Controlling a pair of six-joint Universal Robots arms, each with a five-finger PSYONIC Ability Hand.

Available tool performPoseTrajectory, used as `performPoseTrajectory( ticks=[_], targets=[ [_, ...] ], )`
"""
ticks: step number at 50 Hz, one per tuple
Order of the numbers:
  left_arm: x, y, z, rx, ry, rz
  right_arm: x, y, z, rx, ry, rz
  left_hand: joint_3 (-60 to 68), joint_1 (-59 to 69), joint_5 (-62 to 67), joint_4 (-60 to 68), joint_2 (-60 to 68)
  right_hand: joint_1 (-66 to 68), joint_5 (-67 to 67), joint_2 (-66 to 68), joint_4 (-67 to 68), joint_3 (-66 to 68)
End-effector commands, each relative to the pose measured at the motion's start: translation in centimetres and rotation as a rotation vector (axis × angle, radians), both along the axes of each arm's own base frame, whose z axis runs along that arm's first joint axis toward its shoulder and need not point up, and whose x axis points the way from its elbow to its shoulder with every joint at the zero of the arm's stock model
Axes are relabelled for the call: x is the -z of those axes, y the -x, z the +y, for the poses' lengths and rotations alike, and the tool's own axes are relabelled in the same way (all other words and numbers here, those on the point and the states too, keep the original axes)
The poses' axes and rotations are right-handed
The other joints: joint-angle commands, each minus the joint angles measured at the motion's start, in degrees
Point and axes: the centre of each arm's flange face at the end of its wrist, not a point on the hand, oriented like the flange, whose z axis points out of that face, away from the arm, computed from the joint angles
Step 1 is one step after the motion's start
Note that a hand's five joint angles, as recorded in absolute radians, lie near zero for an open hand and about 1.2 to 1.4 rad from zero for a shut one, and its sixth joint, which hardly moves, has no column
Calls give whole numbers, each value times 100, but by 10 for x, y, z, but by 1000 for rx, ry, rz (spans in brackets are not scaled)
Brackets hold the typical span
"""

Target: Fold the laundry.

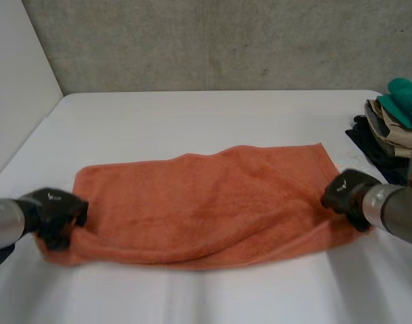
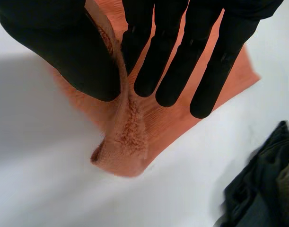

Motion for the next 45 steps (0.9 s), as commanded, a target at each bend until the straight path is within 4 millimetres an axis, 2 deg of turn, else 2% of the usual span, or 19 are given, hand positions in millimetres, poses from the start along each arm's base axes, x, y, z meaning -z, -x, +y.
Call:
performPoseTrajectory(
  ticks=[1,8,9,11,12,13,16,17,21,22,27,31,35,36,39,40,43,44,45],
  targets=[
    [3,19,-57,-83,270,90,9,-17,-57,79,178,-135,1141,1442,1375,1104,1121,1502,1178,1240,1118,1166],
    [6,40,-110,-76,502,119,-7,-34,-115,107,457,-308,1141,1442,1375,1104,1121,1502,1178,1240,1118,1166],
    [-1,47,-125,-68,578,132,-20,-43,-130,92,561,-373,1141,1442,1375,1104,1121,1502,1178,1240,1118,1166],
    [-16,52,-143,-65,685,158,-42,-50,-145,75,690,-446,1141,1442,1375,1104,1121,1502,1178,1240,1118,1166],
    [-29,54,-151,-61,749,172,-55,-54,-153,66,762,-485,1141,1442,1375,1104,1121,1502,1178,1240,1118,1166],
    [-61,58,-164,-61,891,214,-87,-57,-164,57,912,-561,1141,1442,1375,1104,1121,1502,1178,1240,1118,1166],
    [-111,59,-175,-80,1088,306,-135,-57,-171,36,1125,-685,1141,1442,1375,1104,1121,1502,1178,1240,1118,1166],
    [-142,56,-177,-115,1190,403,-164,-55,-170,9,1250,-775,1141,1442,1375,1104,1121,1502,1178,1240,1118,1166],
    [-194,47,-172,-213,1342,638,-205,-52,-161,-52,1399,-949,1141,1442,1375,1104,1121,1502,1178,1240,1118,1166],
    [-196,46,-171,-230,1347,667,-206,-51,-161,-58,1394,-968,1141,1442,1375,1104,1121,1502,1178,1240,1118,1166],
    [-197,41,-173,-243,1331,697,-197,-46,-167,-51,1310,-985,1141,1442,1375,1104,1121,1502,1178,1240,1118,1166],
    [-171,44,-176,-218,1219,667,-173,-43,-176,-11,1208,-946,1141,1442,1375,1104,1121,1502,1178,1240,1118,1166],
    [-134,44,-179,-220,1099,638,-140,-45,-178,18,1063,-900,1141,1442,1375,1104,1121,1502,1178,1240,1118,1166],
    [-119,45,-180,-220,1057,630,-125,-48,-176,15,999,-883,1141,1442,1375,1104,1121,1502,1178,1240,1118,1166],
    [-90,47,-181,-222,982,607,-101,-53,-171,1,904,-861,1141,1442,1375,1104,1121,1502,1178,1240,1118,1166],
    [-71,48,-180,-220,932,590,-84,-58,-166,-17,844,-848,1141,1442,1375,1104,1121,1502,1178,1240,1118,1166],
    [-41,49,-178,-222,856,562,-56,-64,-159,-37,755,-820,1141,1442,1375,1104,1121,1502,1178,1240,1118,1166],
    [-23,49,-175,-224,808,538,-40,-66,-154,-45,708,-790,1141,1442,1375,1104,1121,1502,1178,1240,1118,1166],
    [-15,49,-174,-223,785,525,-29,-67,-153,-42,683,-771,1141,1442,1375,1104,1121,1502,1178,1240,1118,1166]
  ],
)
